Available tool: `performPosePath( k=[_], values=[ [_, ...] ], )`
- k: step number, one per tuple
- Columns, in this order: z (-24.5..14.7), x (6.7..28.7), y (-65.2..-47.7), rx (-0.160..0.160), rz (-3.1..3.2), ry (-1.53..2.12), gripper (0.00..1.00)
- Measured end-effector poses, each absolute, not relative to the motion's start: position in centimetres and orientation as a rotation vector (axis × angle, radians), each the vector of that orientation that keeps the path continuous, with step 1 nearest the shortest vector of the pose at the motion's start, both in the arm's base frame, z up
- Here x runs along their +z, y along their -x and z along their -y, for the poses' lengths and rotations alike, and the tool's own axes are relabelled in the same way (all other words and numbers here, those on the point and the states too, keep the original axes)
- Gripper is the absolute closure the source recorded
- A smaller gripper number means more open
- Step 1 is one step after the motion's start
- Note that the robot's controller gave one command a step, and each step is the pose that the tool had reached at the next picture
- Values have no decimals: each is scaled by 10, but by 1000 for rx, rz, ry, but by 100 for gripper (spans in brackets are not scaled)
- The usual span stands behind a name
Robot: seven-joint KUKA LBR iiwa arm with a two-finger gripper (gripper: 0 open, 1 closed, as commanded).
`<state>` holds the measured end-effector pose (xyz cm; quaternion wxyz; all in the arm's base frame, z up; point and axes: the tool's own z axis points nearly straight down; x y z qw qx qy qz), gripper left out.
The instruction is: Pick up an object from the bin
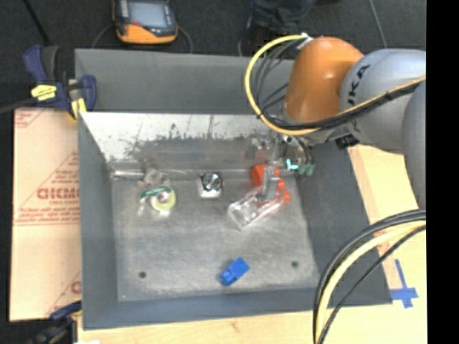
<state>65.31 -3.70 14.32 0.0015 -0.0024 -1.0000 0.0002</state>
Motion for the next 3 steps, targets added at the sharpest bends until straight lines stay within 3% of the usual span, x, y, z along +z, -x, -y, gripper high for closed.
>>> performPosePath(
  k=[1, 2, 3],
  values=[
    [41, 89, -623, 0, 3116, -413, 0],
    [25, 101, -533, 0, 3063, -699, 0],
    [80, 101, -596, 5, 3098, -559, 0]
  ],
)
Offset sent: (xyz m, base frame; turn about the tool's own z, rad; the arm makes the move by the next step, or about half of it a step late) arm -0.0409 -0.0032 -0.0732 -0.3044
